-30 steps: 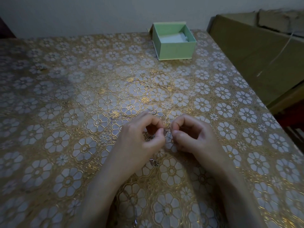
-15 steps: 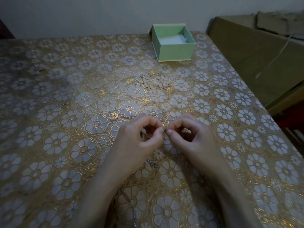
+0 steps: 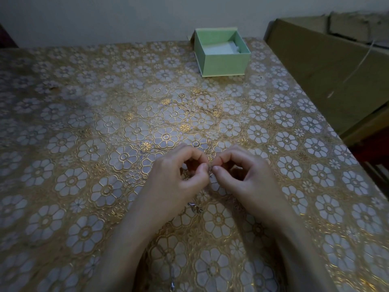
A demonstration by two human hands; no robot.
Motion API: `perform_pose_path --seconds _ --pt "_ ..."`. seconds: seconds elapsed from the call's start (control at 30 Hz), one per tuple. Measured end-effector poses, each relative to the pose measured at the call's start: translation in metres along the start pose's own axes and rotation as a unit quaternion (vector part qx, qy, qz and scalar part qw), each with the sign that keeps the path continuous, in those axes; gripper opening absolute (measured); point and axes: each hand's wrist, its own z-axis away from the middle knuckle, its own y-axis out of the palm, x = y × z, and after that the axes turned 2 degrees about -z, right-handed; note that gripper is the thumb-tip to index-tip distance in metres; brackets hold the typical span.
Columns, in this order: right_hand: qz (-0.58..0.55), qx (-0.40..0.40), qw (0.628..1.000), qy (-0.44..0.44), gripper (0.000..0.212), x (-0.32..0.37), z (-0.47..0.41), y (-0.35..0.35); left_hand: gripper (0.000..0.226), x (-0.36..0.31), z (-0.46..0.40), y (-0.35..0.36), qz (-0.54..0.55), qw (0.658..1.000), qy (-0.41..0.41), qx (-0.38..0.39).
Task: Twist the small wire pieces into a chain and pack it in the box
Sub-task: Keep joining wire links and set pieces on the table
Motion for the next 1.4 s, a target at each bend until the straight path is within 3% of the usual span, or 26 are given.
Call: perform_pose_path --seconds 0.53,1.0,1.17,1.4 --pt "-0.029 0.0 0.999 0.017 0.004 0.0013 0.0007 0.0008 0.005 0.003 -0.0007 -0.0008 0.003 1.0 0.002 -0.003" --pt "0.039 -0.013 0.999 0.011 0.005 -0.0011 -0.0009 0.0027 0.003 0.0 0.0003 0.0018 -0.047 0.999 0.017 -0.01" --pt "-0.035 -0.03 0.999 0.026 0.006 0.0005 0.0005 -0.001 0.008 -0.001 0.0001 -0.0025 0.013 0.999 -0.024 -0.02" --pt "-0.029 -0.02 0.999 0.009 0.007 0.0016 0.0003 0.0009 0.01 -0.0034 -0.0006 -0.0039 0.083 0.995 -0.052 -0.012"
